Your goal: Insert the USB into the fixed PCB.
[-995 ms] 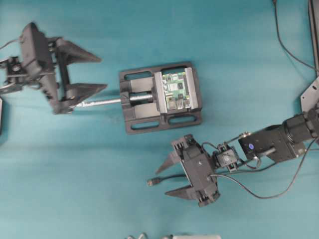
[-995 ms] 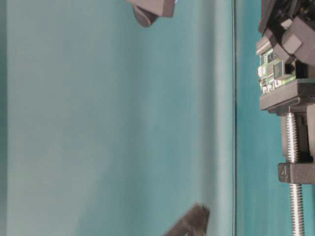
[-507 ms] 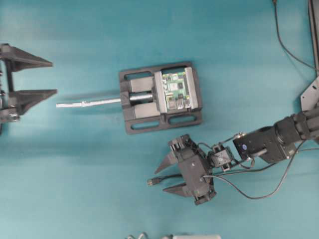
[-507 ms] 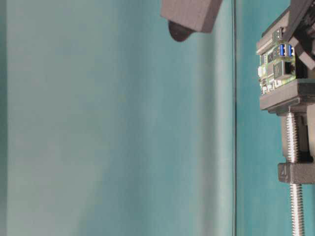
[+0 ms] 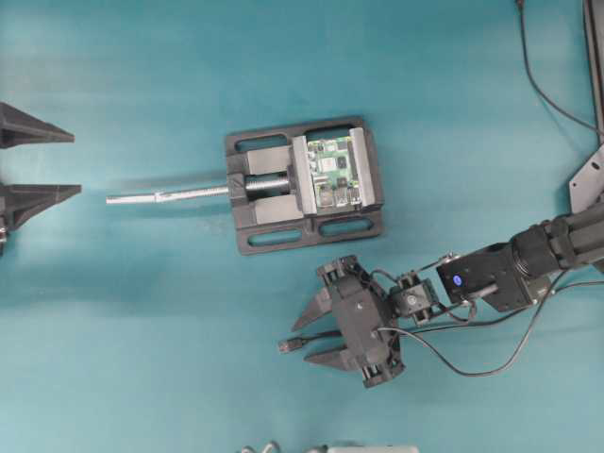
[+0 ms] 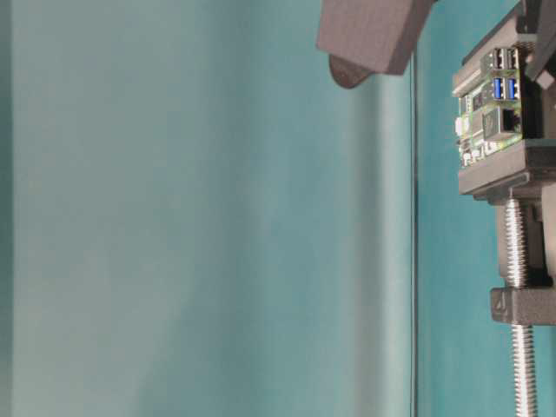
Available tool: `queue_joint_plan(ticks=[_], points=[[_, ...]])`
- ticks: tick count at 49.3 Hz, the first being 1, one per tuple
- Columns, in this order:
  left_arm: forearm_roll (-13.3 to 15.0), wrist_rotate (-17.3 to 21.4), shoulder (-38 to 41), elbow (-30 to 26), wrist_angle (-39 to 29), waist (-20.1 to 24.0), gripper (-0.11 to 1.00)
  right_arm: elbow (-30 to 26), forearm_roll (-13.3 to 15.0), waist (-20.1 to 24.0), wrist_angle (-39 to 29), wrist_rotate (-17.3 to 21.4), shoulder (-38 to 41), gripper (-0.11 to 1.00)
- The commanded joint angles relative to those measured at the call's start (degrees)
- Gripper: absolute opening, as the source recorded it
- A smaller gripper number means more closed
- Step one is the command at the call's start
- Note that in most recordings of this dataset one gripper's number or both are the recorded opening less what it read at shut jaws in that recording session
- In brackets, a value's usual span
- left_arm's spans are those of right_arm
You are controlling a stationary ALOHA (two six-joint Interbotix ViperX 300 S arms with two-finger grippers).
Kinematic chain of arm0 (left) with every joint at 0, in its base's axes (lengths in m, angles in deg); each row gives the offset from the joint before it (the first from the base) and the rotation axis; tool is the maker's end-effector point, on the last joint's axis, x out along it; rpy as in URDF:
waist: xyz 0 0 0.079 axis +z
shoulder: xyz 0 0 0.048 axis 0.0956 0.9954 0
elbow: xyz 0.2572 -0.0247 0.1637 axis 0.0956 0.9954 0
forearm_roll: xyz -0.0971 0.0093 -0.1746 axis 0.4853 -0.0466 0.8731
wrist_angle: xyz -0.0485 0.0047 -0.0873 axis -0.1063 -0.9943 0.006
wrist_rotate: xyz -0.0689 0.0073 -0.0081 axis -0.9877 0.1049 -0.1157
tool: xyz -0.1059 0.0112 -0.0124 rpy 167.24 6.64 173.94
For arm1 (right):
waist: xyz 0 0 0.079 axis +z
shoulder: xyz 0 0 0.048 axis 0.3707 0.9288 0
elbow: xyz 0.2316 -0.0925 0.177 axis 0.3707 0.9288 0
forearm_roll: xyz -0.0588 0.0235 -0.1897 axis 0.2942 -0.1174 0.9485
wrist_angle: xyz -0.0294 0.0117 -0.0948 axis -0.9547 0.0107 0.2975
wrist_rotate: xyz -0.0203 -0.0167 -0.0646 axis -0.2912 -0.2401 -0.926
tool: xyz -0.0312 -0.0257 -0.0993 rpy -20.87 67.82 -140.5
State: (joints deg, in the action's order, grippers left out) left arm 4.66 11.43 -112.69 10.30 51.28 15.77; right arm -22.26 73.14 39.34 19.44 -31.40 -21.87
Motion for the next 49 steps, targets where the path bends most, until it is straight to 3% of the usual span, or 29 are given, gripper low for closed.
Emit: queue_joint_plan(ticks=[1, 17, 27, 49], points=[[-0.3, -0.4, 0.4, -0.3, 1.4, 0.1, 1.00, -0.5, -1.1, -0.2, 0.2, -0.2, -0.7, 0.54], [-0.3, -0.4, 0.4, -0.2, 1.6, 0.1, 1.00, -0.4, -2.7, -0.1, 0.1, -0.2, -0.7, 0.44], [-0.2, -0.4, 0.4, 0.1, 1.7, 0.1, 1.00, -0.5, -2.7, 0.2, -1.1, -0.1, -0.5, 0.31], [-0.3, -0.4, 0.4, 1.3, 2.2, 0.1, 1.00, -0.4, -2.7, 0.8, -1.2, -0.1, -0.3, 0.21]])
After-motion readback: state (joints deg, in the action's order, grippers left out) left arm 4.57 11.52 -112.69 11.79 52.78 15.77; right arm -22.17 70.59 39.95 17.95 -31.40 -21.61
